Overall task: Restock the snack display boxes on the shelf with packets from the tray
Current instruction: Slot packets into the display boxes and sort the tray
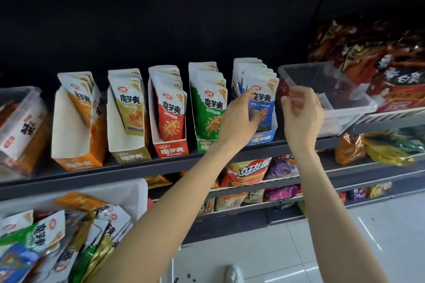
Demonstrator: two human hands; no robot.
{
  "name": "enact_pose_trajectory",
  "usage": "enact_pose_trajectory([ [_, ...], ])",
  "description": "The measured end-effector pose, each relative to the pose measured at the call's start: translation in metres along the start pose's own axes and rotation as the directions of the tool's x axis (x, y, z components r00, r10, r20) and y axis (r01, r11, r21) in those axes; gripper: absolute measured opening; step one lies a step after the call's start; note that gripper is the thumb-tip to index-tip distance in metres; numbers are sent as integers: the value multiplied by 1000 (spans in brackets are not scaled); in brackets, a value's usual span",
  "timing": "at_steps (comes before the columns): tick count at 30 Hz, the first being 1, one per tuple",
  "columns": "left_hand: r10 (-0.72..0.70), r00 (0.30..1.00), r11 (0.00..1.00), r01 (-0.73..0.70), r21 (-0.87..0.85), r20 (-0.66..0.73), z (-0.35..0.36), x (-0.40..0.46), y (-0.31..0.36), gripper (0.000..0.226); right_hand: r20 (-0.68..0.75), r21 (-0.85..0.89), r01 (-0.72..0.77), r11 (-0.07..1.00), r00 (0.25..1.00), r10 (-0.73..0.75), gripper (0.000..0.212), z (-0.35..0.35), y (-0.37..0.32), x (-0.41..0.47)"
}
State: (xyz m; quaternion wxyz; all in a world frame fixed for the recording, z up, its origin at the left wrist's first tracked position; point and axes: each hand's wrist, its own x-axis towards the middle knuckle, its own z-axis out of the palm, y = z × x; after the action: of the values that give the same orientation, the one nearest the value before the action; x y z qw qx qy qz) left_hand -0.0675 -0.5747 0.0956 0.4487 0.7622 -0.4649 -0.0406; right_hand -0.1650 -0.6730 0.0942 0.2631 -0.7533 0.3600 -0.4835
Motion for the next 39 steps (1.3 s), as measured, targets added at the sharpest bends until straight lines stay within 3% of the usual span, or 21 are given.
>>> enact_pose_trajectory([
  [5, 130, 975, 984, -148, -94, -181, -44, -57, -17, 26, 62, 150, 88, 985, 993, -98, 14, -13, -40, -65],
  [9, 208, 919, 972, -234, -36, -334, -97, -120, -43, 21, 310, 254, 122, 960, 930, -200, 15, -1, -70, -117],
  [12, 154, 899, 988, -154, 35, -409, -138, -170, -71, 22, 521, 294, 173, 940, 795, -309, 12, 20, -91, -152],
  [15, -16, 920, 982, 88, 167, -391, -172, -224, -114, 26, 683, 334, 260, 906, 596, -422, 14, 54, -113, -190],
  [18, -200, 941, 869, 298, 395, -272, -192, -269, -151, 23, 781, 315, 332, 889, 442, -441, 15, 88, -130, -225],
  [21, -299, 930, 707, 367, 604, -216, -209, -309, -183, 31, 873, 285, 386, 877, 274, -404, 21, 126, -142, -262],
  [27, -416, 851, 579, 519, 629, -320, -247, -345, -224, 41, 927, 252, 486, 837, 126, -353, 44, 187, -169, -307],
  [30, -468, 826, 574, 554, 603, -314, -258, -354, -237, 48, 908, 327, 664, 672, -22, -419, 62, 216, -180, -322],
  [32, -475, 831, 598, 547, 586, -290, -261, -358, -242, 47, 893, 364, 744, 561, -108, -436, 61, 233, -186, -328],
  [35, -463, 849, 631, 517, 579, -254, -263, -361, -243, 45, 858, 384, 821, 422, -148, -493, 40, 247, -189, -328],
  [37, -450, 855, 656, 513, 554, -259, -264, -361, -244, 44, 836, 404, 811, 423, -140, -531, 20, 243, -189, -321],
  [39, -430, 862, 695, 506, 510, -269, -265, -360, -242, 43, 785, 436, 756, 488, -55, -617, 7, 229, -187, -308],
])
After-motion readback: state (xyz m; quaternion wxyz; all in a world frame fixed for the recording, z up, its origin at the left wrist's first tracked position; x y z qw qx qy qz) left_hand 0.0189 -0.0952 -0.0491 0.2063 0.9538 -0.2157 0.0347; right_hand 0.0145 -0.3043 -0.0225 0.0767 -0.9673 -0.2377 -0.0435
